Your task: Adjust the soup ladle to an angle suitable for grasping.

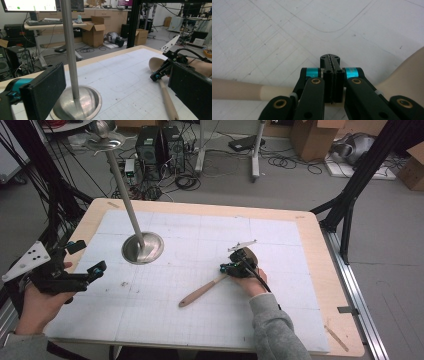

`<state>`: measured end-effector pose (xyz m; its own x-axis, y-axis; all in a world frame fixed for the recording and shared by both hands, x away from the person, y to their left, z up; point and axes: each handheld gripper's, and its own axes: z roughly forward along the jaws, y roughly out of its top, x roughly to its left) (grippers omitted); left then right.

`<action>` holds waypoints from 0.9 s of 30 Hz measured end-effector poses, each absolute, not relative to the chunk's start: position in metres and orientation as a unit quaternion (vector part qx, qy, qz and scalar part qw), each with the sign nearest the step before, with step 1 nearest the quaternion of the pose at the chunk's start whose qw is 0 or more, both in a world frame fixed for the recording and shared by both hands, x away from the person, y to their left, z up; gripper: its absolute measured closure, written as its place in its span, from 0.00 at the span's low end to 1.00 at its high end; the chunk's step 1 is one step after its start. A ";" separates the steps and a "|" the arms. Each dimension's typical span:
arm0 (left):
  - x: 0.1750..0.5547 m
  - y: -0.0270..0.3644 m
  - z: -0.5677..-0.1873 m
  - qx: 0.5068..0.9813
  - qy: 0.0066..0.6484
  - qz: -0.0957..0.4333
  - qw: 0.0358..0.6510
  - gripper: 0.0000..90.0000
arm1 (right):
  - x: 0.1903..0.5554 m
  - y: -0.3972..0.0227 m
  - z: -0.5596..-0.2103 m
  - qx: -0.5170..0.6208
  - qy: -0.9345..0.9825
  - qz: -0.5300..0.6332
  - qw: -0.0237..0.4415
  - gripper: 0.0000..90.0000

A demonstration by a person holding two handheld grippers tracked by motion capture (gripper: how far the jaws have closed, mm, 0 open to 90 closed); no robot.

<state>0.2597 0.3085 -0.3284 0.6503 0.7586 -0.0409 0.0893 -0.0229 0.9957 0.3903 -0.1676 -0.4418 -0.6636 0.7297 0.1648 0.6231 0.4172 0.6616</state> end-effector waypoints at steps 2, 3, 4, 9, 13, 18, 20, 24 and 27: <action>0.259 0.309 -0.328 0.662 0.320 0.269 0.622 0.02 | 0.389 -0.169 -0.440 0.404 0.839 0.357 0.071 1.00; 0.259 0.309 -0.328 0.662 0.320 0.269 0.622 0.02 | 0.389 -0.169 -0.440 0.405 0.839 0.355 0.071 1.00; 0.259 0.309 -0.328 0.661 0.319 0.269 0.623 0.02 | 0.388 -0.169 -0.439 0.405 0.839 0.356 0.070 1.00; 0.259 0.308 -0.327 0.663 0.318 0.269 0.623 0.02 | 0.387 -0.170 -0.439 0.401 0.843 0.350 0.075 1.00; 0.259 0.308 -0.327 0.662 0.318 0.268 0.624 0.02 | 0.387 -0.171 -0.439 0.404 0.842 0.350 0.071 1.00; 0.259 0.309 -0.326 0.660 0.318 0.268 0.625 0.02 | 0.387 -0.173 -0.440 0.402 0.844 0.347 0.076 1.00; 0.259 0.309 -0.326 0.661 0.317 0.268 0.625 0.02 | 0.386 -0.173 -0.440 0.404 0.844 0.346 0.074 1.00; 0.258 0.310 -0.325 0.659 0.317 0.269 0.627 0.02 | 0.385 -0.175 -0.439 0.405 0.844 0.343 0.073 1.00; 0.258 0.311 -0.325 0.658 0.318 0.269 0.628 0.02 | 0.385 -0.177 -0.439 0.407 0.844 0.342 0.071 1.00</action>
<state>0.2581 0.3108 -0.3249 0.6536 0.7554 -0.0460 0.0811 -0.0095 0.9967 0.3850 -0.1770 -0.4389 -0.6579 0.7363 0.1584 0.6391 0.4346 0.6345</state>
